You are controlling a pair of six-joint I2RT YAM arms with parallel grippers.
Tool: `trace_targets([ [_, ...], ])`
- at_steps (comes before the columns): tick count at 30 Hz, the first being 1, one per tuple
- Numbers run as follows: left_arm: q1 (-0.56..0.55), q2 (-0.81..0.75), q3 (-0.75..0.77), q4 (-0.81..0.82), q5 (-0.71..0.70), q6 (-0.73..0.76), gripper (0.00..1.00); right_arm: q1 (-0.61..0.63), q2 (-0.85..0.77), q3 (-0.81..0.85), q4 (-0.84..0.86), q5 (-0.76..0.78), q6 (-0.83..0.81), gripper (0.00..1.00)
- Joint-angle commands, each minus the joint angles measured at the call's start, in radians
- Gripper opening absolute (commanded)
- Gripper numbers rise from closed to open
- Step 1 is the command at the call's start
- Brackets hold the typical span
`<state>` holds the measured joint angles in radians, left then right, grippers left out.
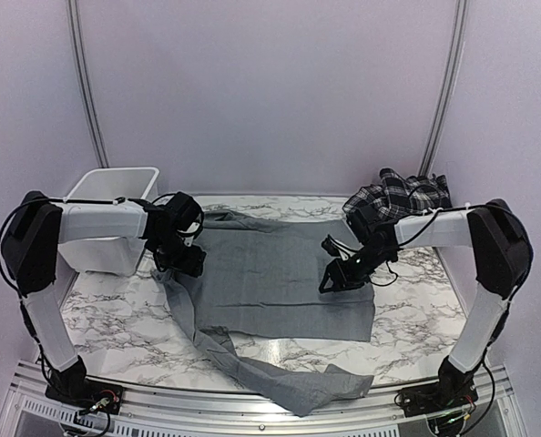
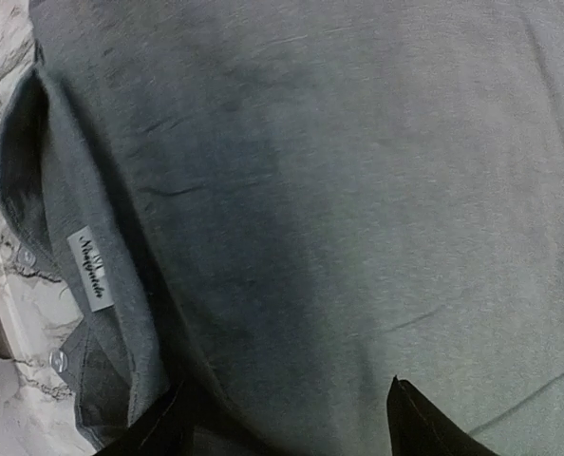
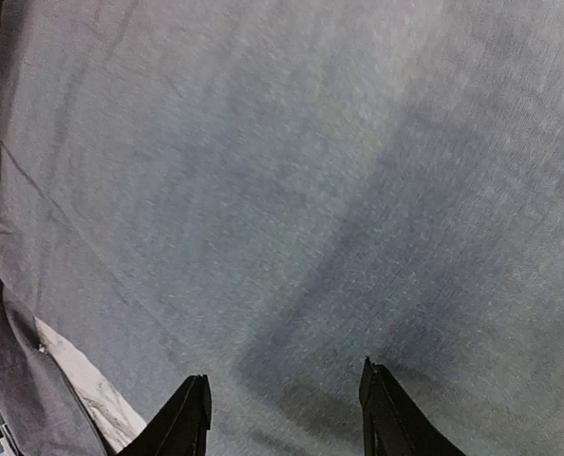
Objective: Fold and stack the mixed laundry pile
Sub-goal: Smooth out the crumpled shirt at the center of the board.
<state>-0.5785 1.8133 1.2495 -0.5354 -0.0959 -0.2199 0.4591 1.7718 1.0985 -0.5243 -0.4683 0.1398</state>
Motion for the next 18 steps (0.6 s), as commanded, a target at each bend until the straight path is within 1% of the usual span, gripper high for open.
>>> trace_targets([
  [1,0.075,0.04,0.019,-0.064,-0.124,-0.068,0.7,-0.002,0.076,-0.036,0.061,0.007,0.026,0.49],
  [4,0.13,0.083,0.051,-0.121,-0.188,-0.079,0.69,-0.037,0.086,-0.088,0.05,0.052,0.034,0.48],
  [7,0.143,0.092,0.07,-0.145,-0.241,-0.066,0.69,-0.094,0.065,-0.14,0.041,0.077,0.03,0.49],
  [10,0.142,0.055,0.068,-0.153,-0.234,-0.021,0.69,-0.111,0.032,-0.158,0.018,0.082,0.005,0.49],
  [12,0.133,-0.019,0.047,-0.148,-0.218,0.021,0.71,-0.111,-0.002,-0.15,-0.01,0.079,-0.016,0.49],
  [13,0.126,-0.064,0.03,-0.138,-0.19,0.056,0.73,-0.108,-0.028,-0.142,-0.023,0.069,-0.026,0.49],
  [15,0.105,-0.164,-0.013,-0.108,-0.062,0.147,0.76,-0.093,-0.099,-0.129,-0.049,0.059,-0.039,0.49],
  [17,0.074,-0.252,-0.052,-0.088,0.06,0.192,0.77,-0.069,-0.163,-0.112,-0.088,0.062,-0.047,0.5],
  [18,0.056,-0.28,-0.069,-0.081,0.098,0.192,0.77,-0.057,-0.185,-0.106,-0.099,0.063,-0.047,0.5],
])
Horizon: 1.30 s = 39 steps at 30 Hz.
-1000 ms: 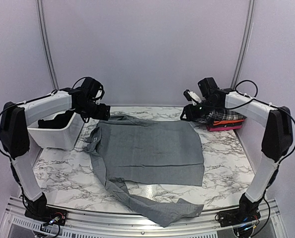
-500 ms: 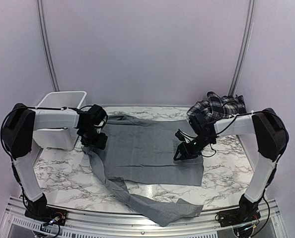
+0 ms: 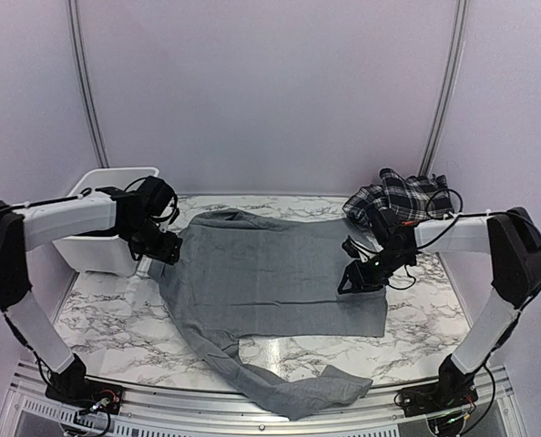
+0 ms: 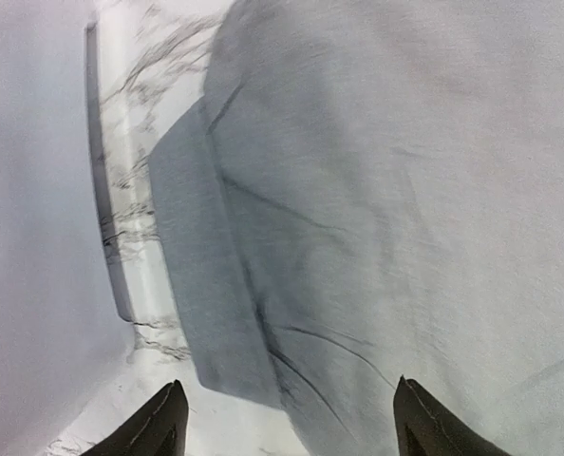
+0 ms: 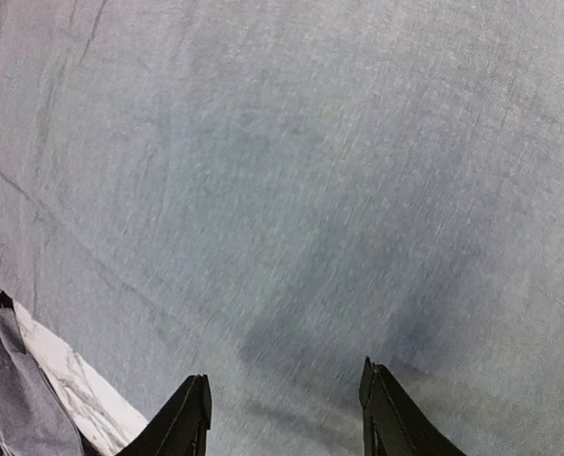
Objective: Fold and stack the mixed laundry pile
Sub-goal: Smooth out the crumpled shirt at the center of the board, then pick up the flattened shirt from the center of the board.
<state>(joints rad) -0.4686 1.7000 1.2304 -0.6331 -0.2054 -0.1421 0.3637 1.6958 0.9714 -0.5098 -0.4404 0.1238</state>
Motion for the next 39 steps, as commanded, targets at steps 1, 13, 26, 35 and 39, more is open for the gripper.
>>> trace_targets([
  [1,-0.08,-0.184,-0.062,0.016,0.246,0.112,0.76,0.049,-0.126,0.025,-0.126,0.027,-0.03,0.5],
  [13,-0.243,-0.071,-0.274,0.042,0.247,-0.085,0.48,0.106,-0.115,-0.099,-0.12,-0.017,-0.022,0.46],
  [26,-0.01,-0.122,-0.266,0.091,0.251,-0.235,0.59,0.149,-0.217,-0.031,-0.167,-0.001,0.07,0.48],
  [35,-0.027,-0.552,-0.442,0.086,0.309,-0.617,0.78,0.327,-0.461,-0.13,-0.218,0.198,0.194,0.48],
  [39,-0.044,-0.638,-0.502,0.079,0.314,-0.736,0.83,0.495,-0.395,-0.125,-0.265,0.363,0.166,0.47],
])
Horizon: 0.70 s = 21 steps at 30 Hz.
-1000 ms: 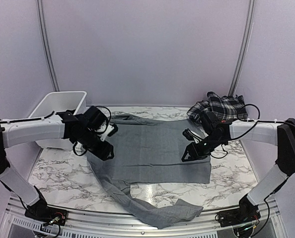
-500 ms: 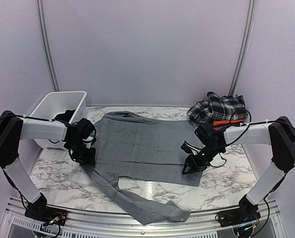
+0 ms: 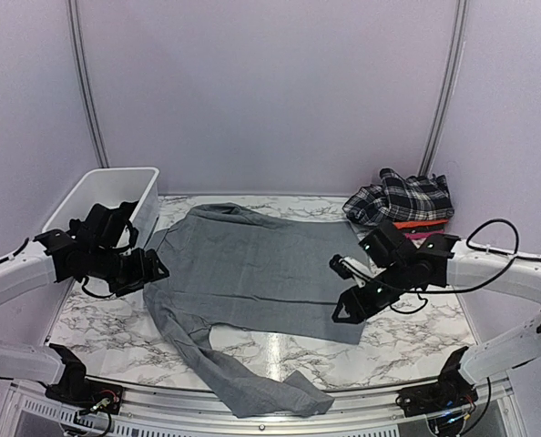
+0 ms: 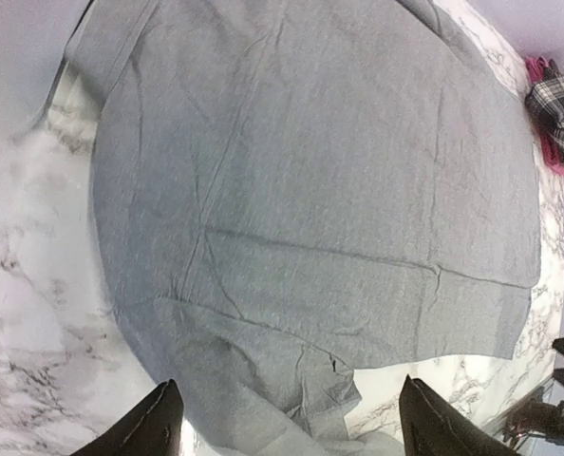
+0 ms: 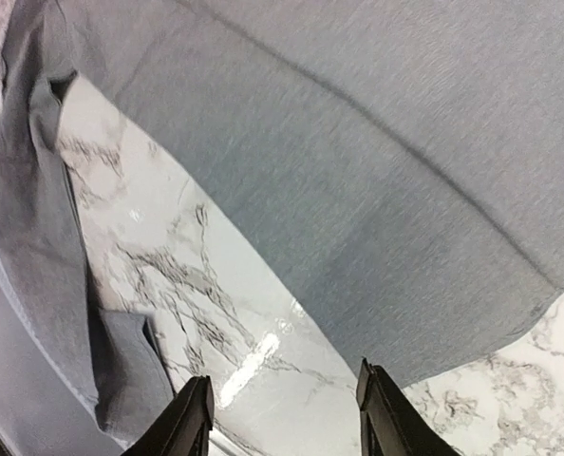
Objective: Fold and stack the mixed laundry pile
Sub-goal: Pick up the flattened shirt from the center of the board.
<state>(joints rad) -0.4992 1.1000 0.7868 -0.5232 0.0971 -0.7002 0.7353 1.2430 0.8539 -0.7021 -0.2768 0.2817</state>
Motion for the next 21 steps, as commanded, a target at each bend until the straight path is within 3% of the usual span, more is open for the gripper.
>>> trace_targets([
  [1,-0.019,-0.05,-0.065,-0.036,0.005,-0.192,0.83,0.152,0.078,-0.004,-0.076,0.226,0.009,0.47],
  [11,-0.032,-0.086,-0.126,-0.054,-0.019,-0.321,0.89,0.327,0.27,0.058,-0.174,0.488,0.076,0.46],
  [18,-0.032,-0.017,-0.109,-0.07,-0.026,-0.317,0.89,0.33,0.346,0.043,-0.149,0.531,0.091,0.43],
  [21,-0.032,-0.008,-0.114,-0.071,-0.023,-0.332,0.88,0.331,0.379,0.016,-0.114,0.49,0.076,0.35],
])
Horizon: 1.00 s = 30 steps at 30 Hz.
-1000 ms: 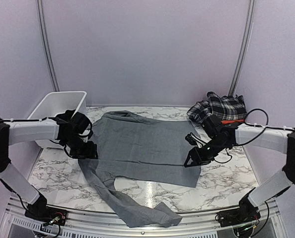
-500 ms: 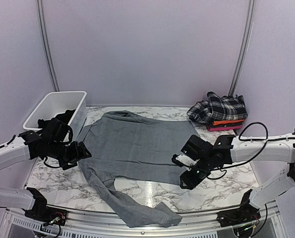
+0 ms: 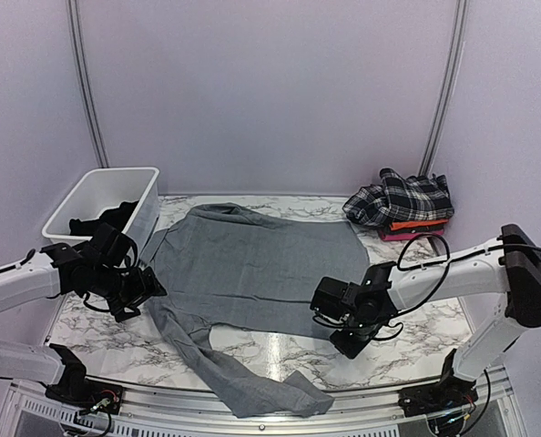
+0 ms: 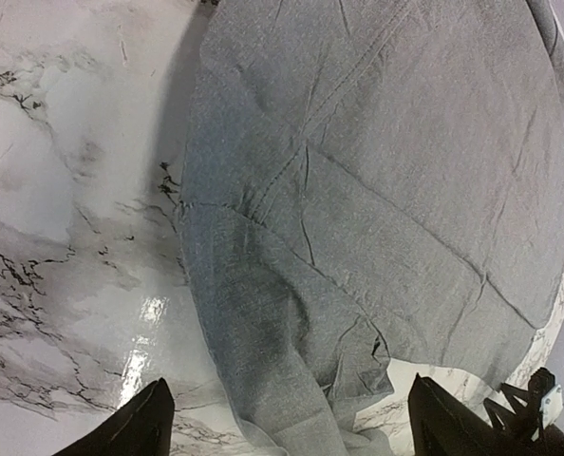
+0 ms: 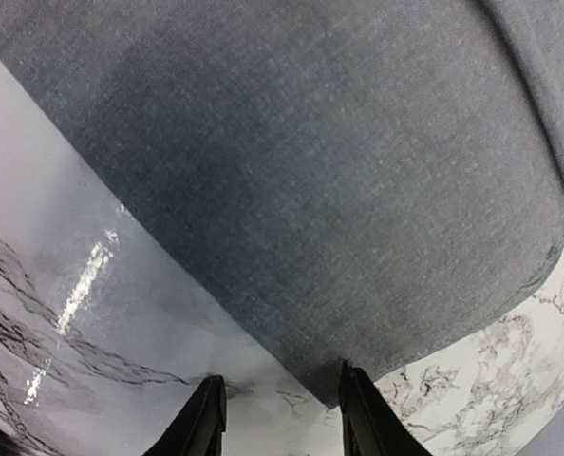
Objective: Fold and stack the mixed laundry pile
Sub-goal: Pick up the flattened shirt from the center of the board.
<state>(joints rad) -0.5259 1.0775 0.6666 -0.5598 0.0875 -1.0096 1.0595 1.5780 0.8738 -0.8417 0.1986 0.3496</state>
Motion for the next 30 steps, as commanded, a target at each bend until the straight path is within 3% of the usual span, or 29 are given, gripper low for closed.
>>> trace_targets([
  [1,-0.005,0.015,0.004,-0.034,-0.015,-0.029,0.88,0.007,0.058,-0.004,0.029,0.002,0.003,0.3],
  [6,-0.005,0.008,-0.023,-0.052,-0.046,-0.057,0.82,0.007,0.062,-0.001,0.034,-0.03,-0.013,0.0],
  [15,-0.084,0.045,-0.066,-0.034,-0.06,-0.129,0.77,0.006,-0.014,0.035,-0.016,-0.01,0.007,0.0],
  [19,-0.108,0.087,-0.092,0.024,-0.042,-0.149,0.7,0.006,-0.033,0.05,-0.031,0.009,0.023,0.0],
  [30,-0.105,0.057,-0.092,0.047,-0.051,-0.155,0.02,0.004,-0.131,0.046,-0.081,0.064,0.101,0.0],
])
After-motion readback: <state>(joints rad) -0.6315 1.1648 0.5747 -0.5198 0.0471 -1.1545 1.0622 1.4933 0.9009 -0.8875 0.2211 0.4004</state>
